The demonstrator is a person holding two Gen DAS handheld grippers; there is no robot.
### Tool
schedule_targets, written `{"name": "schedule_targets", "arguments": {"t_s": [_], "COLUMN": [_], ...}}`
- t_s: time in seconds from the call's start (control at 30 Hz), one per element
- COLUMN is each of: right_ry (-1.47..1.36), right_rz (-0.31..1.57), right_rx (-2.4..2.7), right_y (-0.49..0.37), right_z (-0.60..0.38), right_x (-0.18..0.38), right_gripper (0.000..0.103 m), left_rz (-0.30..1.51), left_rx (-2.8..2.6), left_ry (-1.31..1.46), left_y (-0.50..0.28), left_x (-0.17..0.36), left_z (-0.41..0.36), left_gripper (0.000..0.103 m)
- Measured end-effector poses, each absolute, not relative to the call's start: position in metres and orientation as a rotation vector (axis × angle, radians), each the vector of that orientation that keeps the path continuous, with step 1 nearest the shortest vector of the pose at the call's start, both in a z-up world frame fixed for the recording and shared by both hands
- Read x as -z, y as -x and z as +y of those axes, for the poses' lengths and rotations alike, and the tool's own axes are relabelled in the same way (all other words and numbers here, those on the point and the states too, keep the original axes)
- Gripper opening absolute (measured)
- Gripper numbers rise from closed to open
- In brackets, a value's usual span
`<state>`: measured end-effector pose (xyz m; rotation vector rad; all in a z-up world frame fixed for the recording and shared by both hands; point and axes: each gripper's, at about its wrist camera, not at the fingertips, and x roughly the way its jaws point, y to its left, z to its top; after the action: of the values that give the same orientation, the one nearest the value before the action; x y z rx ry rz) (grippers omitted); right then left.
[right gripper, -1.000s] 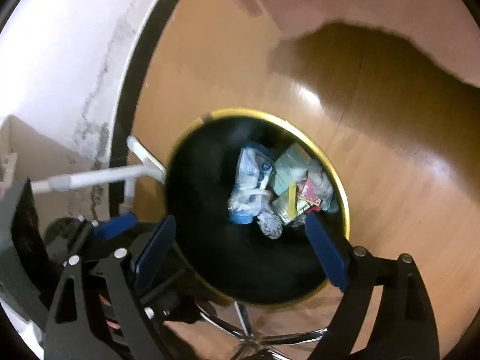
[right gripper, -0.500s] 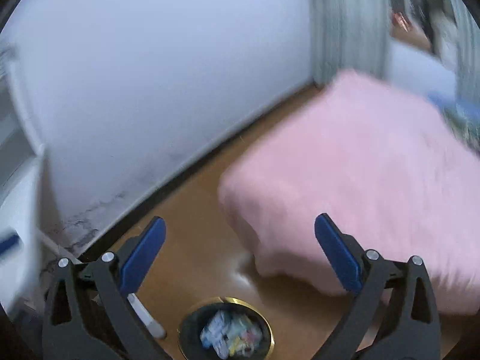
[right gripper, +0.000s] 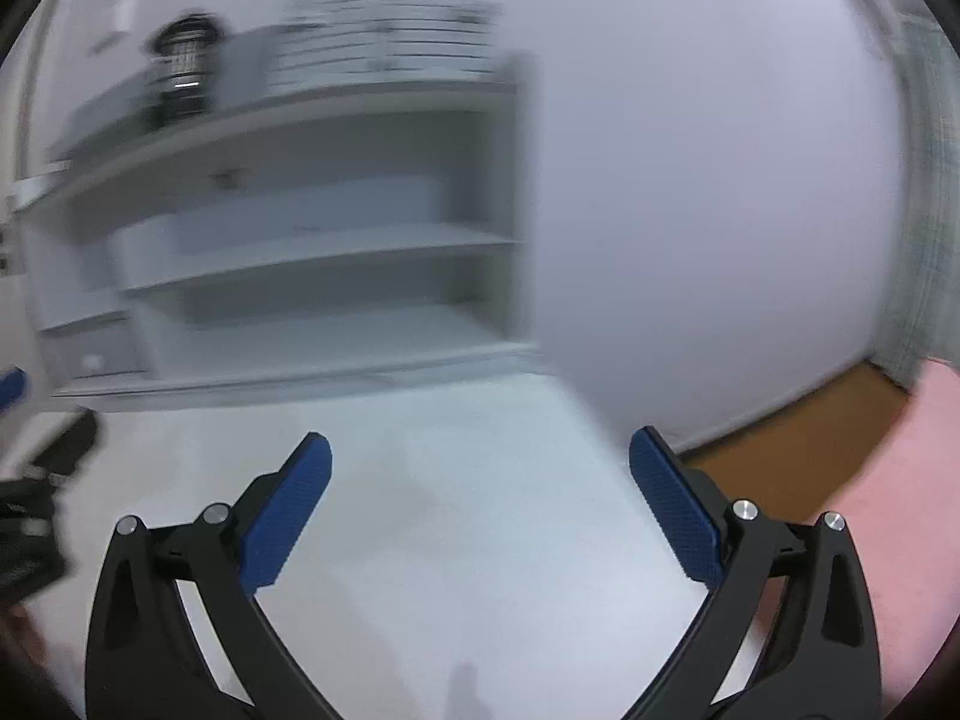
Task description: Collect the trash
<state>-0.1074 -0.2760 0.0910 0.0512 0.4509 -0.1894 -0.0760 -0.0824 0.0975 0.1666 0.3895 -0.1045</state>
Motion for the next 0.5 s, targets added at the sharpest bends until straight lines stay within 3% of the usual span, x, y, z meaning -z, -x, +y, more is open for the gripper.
{"name": "schedule_targets", "arguments": {"t_s": [0.27, 0.5], "right_ry": [-0.057, -0.014], "right_rz": [0.505, 0.528], "right_rx": [0.054, 0.069], "right_y": [0.053, 0.038], "right_z": [-0.199, -0.174], "right_x": [-0.065, -0.053], "right_gripper": [0.096, 0.096], "left_rz": [0.442, 0.49], "left_rx": [-0.039, -0.03], "left_ry": [-0.104, -0.078], "left_y": [0.055, 0.041], "left_x": [-0.068, -0.056], "left_z": [-0.001, 0.011], "left_gripper": [0.096, 0.097]}}
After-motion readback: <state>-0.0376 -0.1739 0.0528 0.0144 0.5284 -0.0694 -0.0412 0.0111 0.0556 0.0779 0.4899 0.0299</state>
